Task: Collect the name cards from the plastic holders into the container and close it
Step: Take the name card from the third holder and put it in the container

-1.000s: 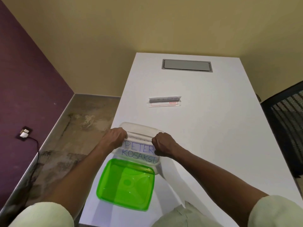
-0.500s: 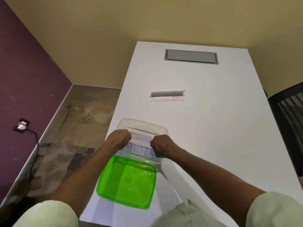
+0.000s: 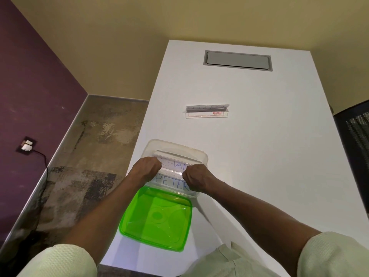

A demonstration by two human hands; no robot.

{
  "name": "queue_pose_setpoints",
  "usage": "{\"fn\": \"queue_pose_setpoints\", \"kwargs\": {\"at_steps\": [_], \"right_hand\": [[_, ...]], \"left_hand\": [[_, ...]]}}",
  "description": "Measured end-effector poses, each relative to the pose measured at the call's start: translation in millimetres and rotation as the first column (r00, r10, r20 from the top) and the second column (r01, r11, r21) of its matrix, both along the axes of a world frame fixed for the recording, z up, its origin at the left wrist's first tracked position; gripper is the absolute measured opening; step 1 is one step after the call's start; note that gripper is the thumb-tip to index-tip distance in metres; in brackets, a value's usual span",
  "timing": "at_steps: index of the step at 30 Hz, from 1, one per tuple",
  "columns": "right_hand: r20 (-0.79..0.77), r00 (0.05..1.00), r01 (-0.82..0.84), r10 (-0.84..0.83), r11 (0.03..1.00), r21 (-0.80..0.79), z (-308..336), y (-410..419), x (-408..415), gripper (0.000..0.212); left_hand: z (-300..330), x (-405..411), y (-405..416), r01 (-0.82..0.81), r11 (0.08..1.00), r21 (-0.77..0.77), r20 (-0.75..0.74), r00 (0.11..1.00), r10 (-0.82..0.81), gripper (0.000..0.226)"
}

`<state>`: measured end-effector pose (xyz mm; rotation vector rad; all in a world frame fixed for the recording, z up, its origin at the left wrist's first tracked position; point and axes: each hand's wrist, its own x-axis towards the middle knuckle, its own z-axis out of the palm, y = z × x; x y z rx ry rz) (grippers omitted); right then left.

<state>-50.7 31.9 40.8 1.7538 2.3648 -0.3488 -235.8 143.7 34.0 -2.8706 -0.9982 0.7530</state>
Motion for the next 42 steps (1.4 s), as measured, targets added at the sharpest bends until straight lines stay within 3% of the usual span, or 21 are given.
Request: {"fn": "queue_pose_setpoints", "kwargs": {"at_steps": [12,18,25,29,34,42], "right_hand": [[0.018,1.0,0.024,-0.023,0.999,-0.025,0,-4,0,0.024],[-0.019,0.995,0.092,-0.094,0.994,-0.065,10,-3,0,0.016],[-0.142,0.982,0.14,-0.125,0.985,0.101,38,-5,5,0.025],[-0.188,0.973,0.175,-0.13,0.954,0.245,54,-14,18,0.025],[-0.213,0.944,0.308,-0.253,0.905,0.292,65,-22,41,0.029],[-0.262,0.865,0.496,-0.429,0.81,0.313,70,-41,85,0.025]], "left_hand": [[0,-2,-4,-0.066,0.996,-0.053,0.033,0.997,0.068,0.023],[13,0,-5,-0.149,0.983,-0.109,0.056,0.986,0.156,0.032],[35,5,-5,-0.233,0.952,-0.197,0.205,0.94,0.272,0.047],[50,18,-10,-0.321,0.91,-0.262,0.347,0.849,0.4,0.037],[66,43,-16,-0.42,0.838,-0.348,0.485,0.685,0.544,0.028],[80,81,-22,-0.473,0.761,-0.444,0.597,0.477,0.645,0.024]]}}
